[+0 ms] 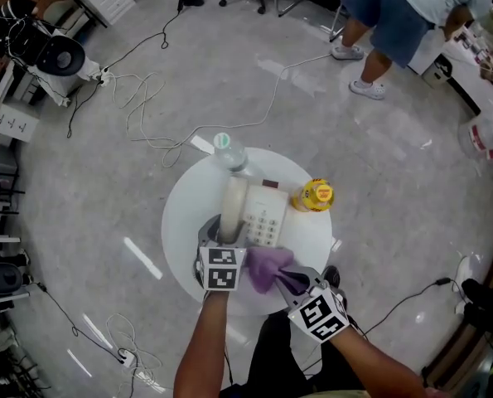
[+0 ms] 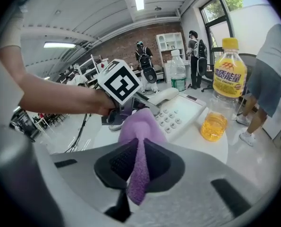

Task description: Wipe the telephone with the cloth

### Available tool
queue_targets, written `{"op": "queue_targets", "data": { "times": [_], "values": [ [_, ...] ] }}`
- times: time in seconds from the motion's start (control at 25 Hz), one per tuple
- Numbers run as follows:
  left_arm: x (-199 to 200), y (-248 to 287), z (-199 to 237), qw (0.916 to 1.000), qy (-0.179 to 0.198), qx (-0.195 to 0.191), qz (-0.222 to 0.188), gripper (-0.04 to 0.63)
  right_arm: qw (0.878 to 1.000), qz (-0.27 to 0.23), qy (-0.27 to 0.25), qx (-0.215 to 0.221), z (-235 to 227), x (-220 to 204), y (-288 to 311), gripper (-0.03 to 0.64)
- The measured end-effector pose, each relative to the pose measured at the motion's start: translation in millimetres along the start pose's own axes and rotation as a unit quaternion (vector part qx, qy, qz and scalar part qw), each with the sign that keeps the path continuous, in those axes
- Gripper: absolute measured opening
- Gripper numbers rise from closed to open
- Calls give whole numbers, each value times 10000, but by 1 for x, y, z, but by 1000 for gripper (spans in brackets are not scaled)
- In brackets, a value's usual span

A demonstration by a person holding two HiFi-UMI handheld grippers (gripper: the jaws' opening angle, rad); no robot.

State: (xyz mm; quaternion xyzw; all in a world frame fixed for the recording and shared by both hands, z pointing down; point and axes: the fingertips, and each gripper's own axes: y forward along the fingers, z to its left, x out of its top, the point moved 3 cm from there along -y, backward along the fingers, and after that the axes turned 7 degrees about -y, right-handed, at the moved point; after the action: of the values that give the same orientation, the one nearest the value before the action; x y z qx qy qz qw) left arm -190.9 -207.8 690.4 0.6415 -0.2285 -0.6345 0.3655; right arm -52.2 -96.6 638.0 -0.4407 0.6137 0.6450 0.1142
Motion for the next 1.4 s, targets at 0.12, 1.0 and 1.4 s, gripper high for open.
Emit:
{"op": "queue_targets", "data": {
  "times": [0.12, 1.0, 1.4],
  "values": [
    [0, -3, -1, 9995, -277, -107, 68, 219, 9997, -85, 239, 11, -5, -2, -4, 21],
    [36, -205, -47, 7800, -4001, -4619, -1345, 213, 9267, -3091, 1909, 965, -5, 159, -48, 23],
    [35, -228, -58, 7294, -4457, -4926, -1634, 215, 8950, -2679, 2668, 2366, 57, 136, -77, 21]
  ]
}}
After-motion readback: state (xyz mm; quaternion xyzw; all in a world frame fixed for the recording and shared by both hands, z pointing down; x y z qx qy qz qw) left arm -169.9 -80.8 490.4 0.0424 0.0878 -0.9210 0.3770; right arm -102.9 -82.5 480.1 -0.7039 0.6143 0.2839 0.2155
